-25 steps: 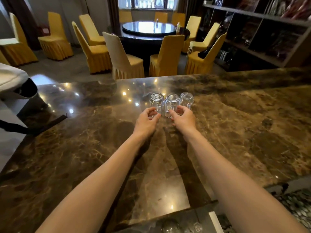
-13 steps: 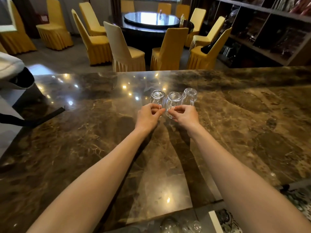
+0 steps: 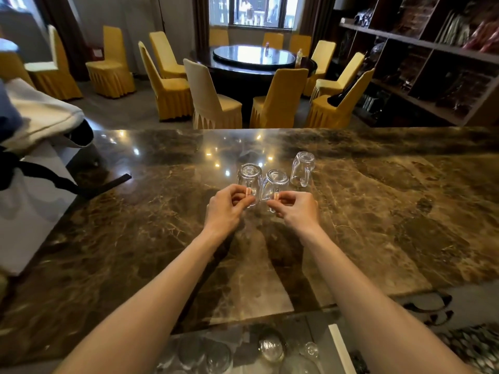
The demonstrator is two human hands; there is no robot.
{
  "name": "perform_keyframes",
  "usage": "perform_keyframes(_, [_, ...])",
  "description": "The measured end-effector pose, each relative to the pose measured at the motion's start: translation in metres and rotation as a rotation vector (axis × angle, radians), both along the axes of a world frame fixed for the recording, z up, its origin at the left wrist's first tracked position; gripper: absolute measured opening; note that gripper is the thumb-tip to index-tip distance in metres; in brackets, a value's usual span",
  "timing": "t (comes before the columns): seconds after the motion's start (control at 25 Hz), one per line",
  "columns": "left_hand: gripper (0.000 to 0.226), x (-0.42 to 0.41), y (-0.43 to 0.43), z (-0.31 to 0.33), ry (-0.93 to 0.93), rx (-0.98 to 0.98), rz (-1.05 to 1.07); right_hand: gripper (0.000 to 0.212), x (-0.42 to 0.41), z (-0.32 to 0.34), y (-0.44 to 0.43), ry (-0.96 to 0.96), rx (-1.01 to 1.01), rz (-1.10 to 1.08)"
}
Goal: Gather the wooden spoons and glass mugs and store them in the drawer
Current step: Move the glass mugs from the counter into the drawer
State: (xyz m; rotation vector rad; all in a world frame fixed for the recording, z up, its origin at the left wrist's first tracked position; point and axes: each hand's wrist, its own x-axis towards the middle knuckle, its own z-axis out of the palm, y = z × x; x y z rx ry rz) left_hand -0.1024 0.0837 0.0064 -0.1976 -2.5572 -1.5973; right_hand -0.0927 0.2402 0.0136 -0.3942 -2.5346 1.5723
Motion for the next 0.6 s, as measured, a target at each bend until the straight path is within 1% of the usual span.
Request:
perform_keyframes(0.24, [0.021,0.053,-0.020,0.025,0.036,0.049,-0.046,0.020,0.061,0.031,-0.004,0.094,0.007,0.090])
perform_keyframes(0.4, [0.021,0.094,-0.039,0.039,0.042,0.091,-0.097,0.014,0.102,0.049,-0.010,0.139,0.049,0.167])
perform_keyframes(0.52, [0.019,0.126,-0.053,0.048,0.059,0.084,-0.101,0.019,0.129,0.058,-0.015,0.164,0.125,0.211])
perform_keyframes(0.6, [0.017,0.147,-0.062,0.052,0.045,0.096,-0.086,0.021,0.146,0.060,-0.021,0.153,0.110,0.238])
